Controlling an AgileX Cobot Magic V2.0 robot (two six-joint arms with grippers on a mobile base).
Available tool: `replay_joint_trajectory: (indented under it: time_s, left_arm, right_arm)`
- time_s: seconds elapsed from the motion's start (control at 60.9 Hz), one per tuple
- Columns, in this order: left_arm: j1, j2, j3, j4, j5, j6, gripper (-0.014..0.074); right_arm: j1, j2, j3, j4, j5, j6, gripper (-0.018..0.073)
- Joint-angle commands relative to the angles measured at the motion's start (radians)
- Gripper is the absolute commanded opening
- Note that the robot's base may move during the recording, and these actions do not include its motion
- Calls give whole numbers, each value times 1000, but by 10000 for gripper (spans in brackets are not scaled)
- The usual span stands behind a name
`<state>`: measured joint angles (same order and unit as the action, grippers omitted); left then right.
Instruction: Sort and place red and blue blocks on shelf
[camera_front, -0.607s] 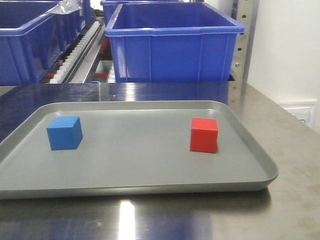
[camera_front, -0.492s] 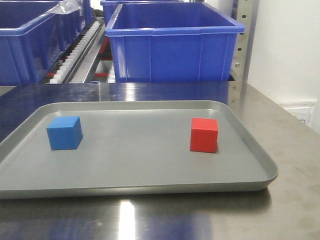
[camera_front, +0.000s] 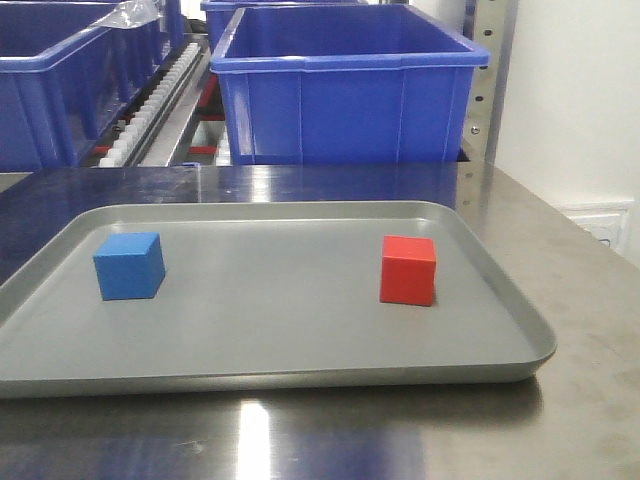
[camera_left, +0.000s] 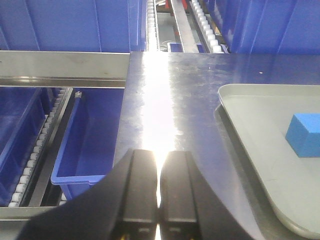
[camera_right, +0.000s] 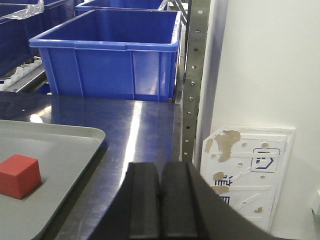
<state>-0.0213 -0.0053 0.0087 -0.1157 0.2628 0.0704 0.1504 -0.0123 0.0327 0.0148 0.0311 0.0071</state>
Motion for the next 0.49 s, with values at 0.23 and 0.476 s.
replay_joint_trajectory:
  time_s: [0.23,0.476]
  left_arm:
    - [-1,-16,24,-3,-84,-9,122]
    - [-1,-16,24,-3,-84,-9,122]
  right_arm:
    - [2,-20,-25,3,-91,-7,55]
    - [2,-20,-25,3,-92,-7,55]
